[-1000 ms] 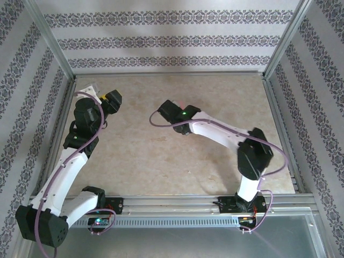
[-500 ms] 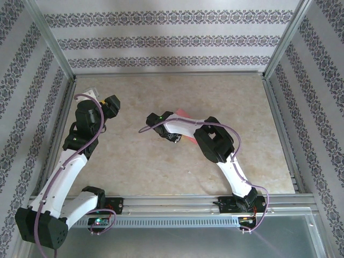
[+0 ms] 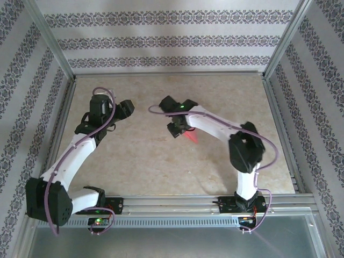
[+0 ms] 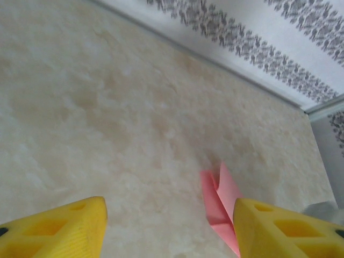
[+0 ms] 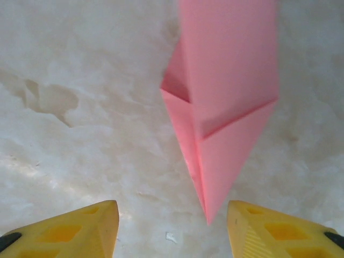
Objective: Fold a paper plane with a square sheet of paper (fold left side to right side)
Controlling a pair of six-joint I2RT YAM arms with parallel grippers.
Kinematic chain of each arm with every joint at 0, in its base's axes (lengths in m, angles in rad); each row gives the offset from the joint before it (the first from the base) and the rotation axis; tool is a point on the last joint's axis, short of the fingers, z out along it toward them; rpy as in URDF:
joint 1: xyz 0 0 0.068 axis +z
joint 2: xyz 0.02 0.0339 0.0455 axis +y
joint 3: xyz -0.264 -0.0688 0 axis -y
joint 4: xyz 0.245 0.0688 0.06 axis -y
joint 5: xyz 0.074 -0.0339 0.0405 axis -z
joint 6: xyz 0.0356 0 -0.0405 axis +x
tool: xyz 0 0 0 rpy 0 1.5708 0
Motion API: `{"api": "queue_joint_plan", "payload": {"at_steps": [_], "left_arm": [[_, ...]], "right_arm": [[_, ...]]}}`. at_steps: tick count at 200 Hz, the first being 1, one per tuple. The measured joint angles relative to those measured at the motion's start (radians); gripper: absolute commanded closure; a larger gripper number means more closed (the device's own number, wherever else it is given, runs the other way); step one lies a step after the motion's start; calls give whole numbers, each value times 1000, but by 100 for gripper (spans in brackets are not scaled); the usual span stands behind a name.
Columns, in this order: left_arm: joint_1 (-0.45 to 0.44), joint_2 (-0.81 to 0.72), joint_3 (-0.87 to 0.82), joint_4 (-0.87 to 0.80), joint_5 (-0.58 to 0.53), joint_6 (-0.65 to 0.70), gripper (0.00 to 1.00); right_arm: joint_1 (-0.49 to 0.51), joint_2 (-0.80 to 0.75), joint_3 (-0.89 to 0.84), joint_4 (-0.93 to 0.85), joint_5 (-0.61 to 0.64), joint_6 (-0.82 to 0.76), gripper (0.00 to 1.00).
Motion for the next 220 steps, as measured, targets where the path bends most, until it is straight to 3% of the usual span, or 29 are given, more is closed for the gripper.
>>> {"api": "queue_joint_plan", "payload": {"at_steps": [31, 67, 106, 143, 160, 220], "left_arm": [[-38, 129, -11, 76, 95, -74, 35], [-162, 335, -10, 213, 180, -171, 34], [-286, 583, 51, 363, 229, -281, 34], [-328, 742, 135, 492, 251, -365, 35], [-328, 773, 167, 510, 246, -376, 42], [-319, 833, 265, 516, 248, -373, 83]], "right_arm": [[-135, -222, -163, 105, -87, 59, 39], [-313, -439, -374, 270, -187, 134, 32], [-494, -602, -571, 415, -315, 212, 28], [-648, -733, -709, 497, -422, 272, 19], [-684, -789, -757, 521, -453, 290, 17], [-784, -848, -819, 575, -591, 336, 21]]}}
